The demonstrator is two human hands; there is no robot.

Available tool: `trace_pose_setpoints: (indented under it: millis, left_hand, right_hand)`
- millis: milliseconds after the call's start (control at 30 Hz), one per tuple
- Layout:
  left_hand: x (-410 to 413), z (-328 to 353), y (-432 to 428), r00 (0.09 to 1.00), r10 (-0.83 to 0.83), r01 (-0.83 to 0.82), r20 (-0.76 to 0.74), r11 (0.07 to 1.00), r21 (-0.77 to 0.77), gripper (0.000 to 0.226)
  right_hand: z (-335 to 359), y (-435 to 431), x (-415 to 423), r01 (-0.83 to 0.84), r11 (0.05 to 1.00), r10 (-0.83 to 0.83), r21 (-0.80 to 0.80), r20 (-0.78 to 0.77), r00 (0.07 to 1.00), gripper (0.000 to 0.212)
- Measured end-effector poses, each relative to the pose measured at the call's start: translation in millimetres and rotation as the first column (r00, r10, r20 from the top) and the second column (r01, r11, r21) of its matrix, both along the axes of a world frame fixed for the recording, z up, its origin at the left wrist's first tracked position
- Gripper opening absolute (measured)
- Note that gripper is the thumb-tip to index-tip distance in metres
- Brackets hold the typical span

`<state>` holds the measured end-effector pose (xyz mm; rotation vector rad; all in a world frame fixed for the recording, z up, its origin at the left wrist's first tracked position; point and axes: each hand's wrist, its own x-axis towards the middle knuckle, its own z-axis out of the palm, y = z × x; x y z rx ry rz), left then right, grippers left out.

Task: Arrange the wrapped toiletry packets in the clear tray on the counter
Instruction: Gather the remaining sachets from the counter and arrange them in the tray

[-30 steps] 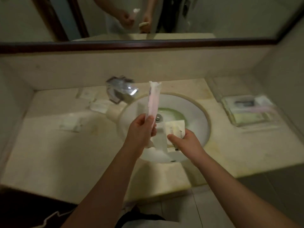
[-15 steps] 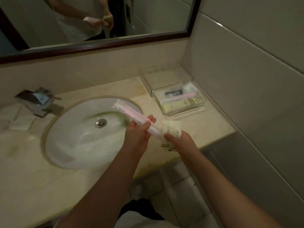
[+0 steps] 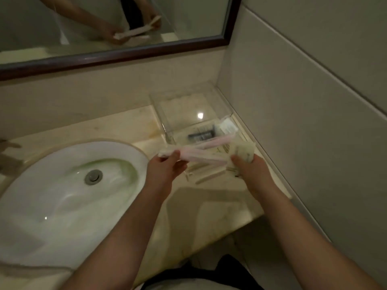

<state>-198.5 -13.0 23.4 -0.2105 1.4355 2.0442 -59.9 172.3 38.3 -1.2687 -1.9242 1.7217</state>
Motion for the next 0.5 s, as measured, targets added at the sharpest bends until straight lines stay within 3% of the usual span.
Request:
trace_pose_setpoints:
  millis: [233,367,500]
  left_hand:
    - [-30,-6,23,0.999,-0.038,0.043,0.030,0.973,-0.229,0.012]
    - [-47,-1,41,0.997,-0.076,0.068,0.000,0.894,-0.444,0.007]
    - [-62,-6,60,0.985,-0.101,-0.009,-0.137,0.774,-0.634,0.014]
  right_hand:
    - [-15,57,-46,-0.028,0.999,0.028,0.025,-0.028,0.999,0.010]
    - [-24,86,-74,-0.040,0.998,0.039,0.043,0.037,0.999,0.026]
    - [-28,110,-95,-0.079,0.984,0.055,0.161,0.152,0.987,0.017]
